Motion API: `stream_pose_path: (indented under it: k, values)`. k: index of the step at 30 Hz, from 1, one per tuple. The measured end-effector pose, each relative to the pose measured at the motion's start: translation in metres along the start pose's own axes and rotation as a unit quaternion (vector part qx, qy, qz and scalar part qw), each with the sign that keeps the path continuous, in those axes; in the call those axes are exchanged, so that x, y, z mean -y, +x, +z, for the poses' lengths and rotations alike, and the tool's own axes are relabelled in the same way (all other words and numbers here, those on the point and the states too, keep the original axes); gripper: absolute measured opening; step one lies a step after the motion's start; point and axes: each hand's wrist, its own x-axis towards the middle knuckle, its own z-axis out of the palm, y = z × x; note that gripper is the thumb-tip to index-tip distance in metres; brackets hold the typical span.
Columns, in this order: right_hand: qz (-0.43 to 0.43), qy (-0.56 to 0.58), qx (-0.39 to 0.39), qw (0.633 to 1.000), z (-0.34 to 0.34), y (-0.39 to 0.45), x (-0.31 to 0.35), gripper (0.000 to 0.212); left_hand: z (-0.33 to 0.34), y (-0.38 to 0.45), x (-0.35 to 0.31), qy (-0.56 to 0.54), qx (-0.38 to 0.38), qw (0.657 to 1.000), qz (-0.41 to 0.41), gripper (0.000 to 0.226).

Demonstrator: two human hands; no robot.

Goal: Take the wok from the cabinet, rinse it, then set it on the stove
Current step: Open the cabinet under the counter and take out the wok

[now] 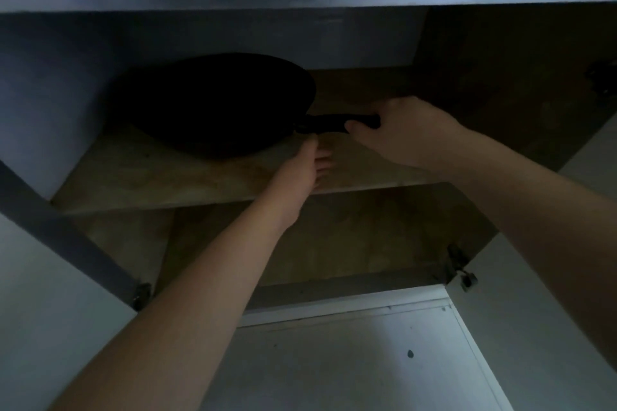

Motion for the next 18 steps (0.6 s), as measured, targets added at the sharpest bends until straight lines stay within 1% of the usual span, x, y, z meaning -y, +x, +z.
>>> stream_pose_path:
  k: [2,3,5,7,9,10,12,13,16,18]
  values:
    - [0.007,-0.003,0.025,1.0,0.001,-0.003,0.007,0.056,-0.003,-0.001,-0.003,-0.067,-0.003,0.998,0.005,0.058]
    - [0.015,0.001,0.038,0.999,0.002,-0.004,0.009,0.052,-0.004,-0.002,-0.004,-0.097,0.002,0.995,0.006,0.059]
    - [0.034,0.029,0.057,0.997,0.005,-0.006,0.011,0.047,-0.007,-0.002,-0.006,-0.17,0.015,0.985,-0.009,0.063]
    - [0.04,0.055,0.073,0.995,0.008,-0.007,0.012,0.052,-0.012,-0.001,-0.004,-0.244,0.024,0.969,-0.022,0.067]
    - [0.035,0.097,0.095,0.99,0.012,-0.011,0.015,0.054,-0.015,-0.003,-0.001,-0.303,0.037,0.952,-0.035,0.065]
    - [0.037,0.138,0.117,0.983,0.013,-0.014,0.018,0.052,-0.015,-0.005,-0.001,-0.33,0.042,0.942,-0.039,0.063]
    - [0.053,0.236,0.169,0.956,0.017,-0.021,0.024,0.047,-0.018,-0.006,-0.001,-0.38,0.05,0.923,-0.039,0.055]
    - [0.061,0.275,0.183,0.942,0.02,-0.026,0.027,0.045,-0.019,-0.007,-0.002,-0.394,0.054,0.917,-0.041,0.05]
    - [0.087,0.376,0.187,0.903,0.034,-0.041,0.036,0.035,-0.021,-0.009,-0.005,-0.395,0.057,0.914,-0.069,0.034]
    - [0.101,0.437,0.199,0.871,0.046,-0.052,0.041,0.032,-0.018,-0.014,-0.005,-0.405,0.063,0.907,-0.092,0.023]
